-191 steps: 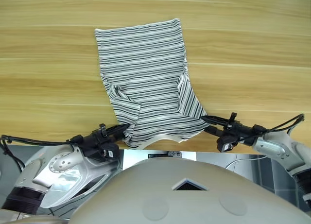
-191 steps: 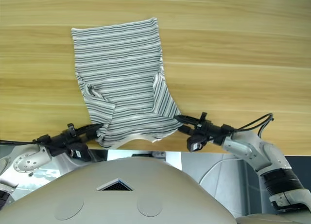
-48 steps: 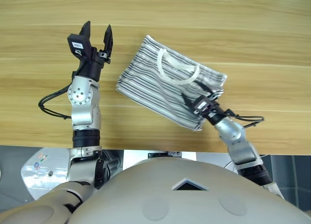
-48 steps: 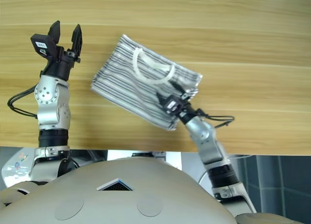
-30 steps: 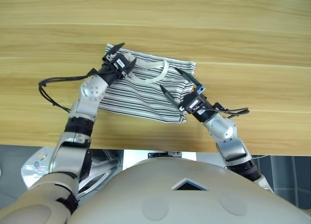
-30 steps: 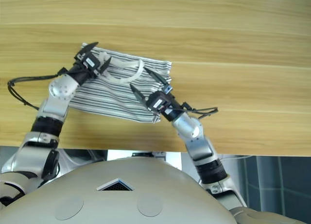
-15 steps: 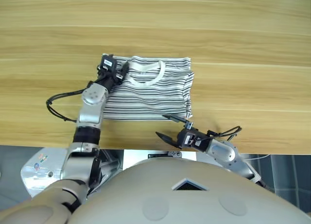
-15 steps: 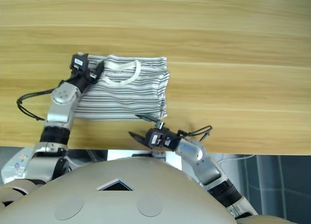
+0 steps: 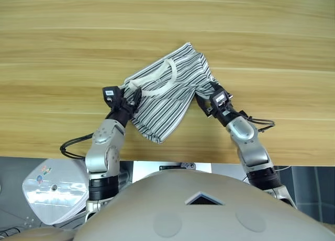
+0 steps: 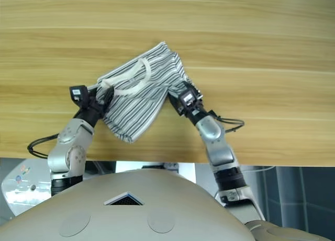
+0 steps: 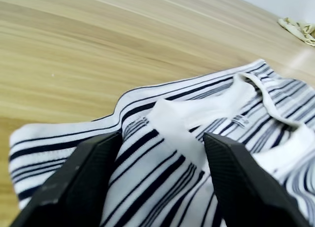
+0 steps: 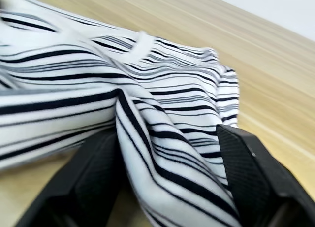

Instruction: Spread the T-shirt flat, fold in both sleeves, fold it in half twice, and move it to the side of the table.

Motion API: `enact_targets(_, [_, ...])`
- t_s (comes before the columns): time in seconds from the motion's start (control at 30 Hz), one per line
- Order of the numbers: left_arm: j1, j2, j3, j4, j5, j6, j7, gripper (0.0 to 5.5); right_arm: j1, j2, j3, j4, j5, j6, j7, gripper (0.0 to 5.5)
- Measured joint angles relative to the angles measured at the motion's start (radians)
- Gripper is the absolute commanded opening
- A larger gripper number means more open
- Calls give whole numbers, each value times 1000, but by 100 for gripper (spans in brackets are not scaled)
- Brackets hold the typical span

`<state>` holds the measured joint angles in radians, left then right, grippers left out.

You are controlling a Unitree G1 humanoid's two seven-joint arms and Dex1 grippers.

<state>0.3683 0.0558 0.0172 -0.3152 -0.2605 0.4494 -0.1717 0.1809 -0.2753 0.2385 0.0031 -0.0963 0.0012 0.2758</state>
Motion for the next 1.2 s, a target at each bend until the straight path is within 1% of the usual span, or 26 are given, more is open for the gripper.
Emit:
enact_targets(0.07, [40,22,-13,-19,-4,-32,-47,308,-53,-1,-17,47,-2,-6,-7,315])
enact_targets(0.13, [97,52,-90,-32,-2,-89,-118,308,-139,-3,-28,145,-8,-35,-13,315])
enact_targets(0.23, [138,59,-217,-6,19,-168,-195,308,-315,-5,-41,361,-23,-92,-21,315])
enact_targets(0.4, [138,61,-324,29,53,-232,-221,308,-494,76,-41,648,-49,-212,-81,315])
enact_targets(0.47, [127,63,-334,42,76,-259,-216,308,-498,93,-28,671,-72,-266,-88,315])
enact_targets(0.57, [114,61,-323,52,80,-291,-206,308,-400,55,-17,584,-90,-351,-82,315])
enact_targets(0.67, [126,64,-268,49,64,-302,-189,308,-231,-19,-57,407,-66,-364,-51,315])
enact_targets(0.8, [157,73,-232,40,58,-339,-184,308,-40,-73,-142,107,97,-329,37,315])
enact_targets(0.9, [202,83,-199,-1,-40,-354,-237,308,62,-100,-171,-122,257,-286,117,315])
enact_targets(0.97, [234,91,-215,-51,-103,-386,-307,308,94,-102,-114,-238,271,-247,160,315])
enact_targets(1.03, [252,97,-253,-75,-121,-418,-353,308,89,-87,-23,-277,227,-194,177,315])
enact_targets(1.13, [264,100,-284,-89,-132,-451,-384,308,44,-46,79,-218,103,-107,160,315])
enact_targets(1.2, [267,103,-290,-114,-139,-488,-404,308,3,-17,114,-137,38,-83,129,315])
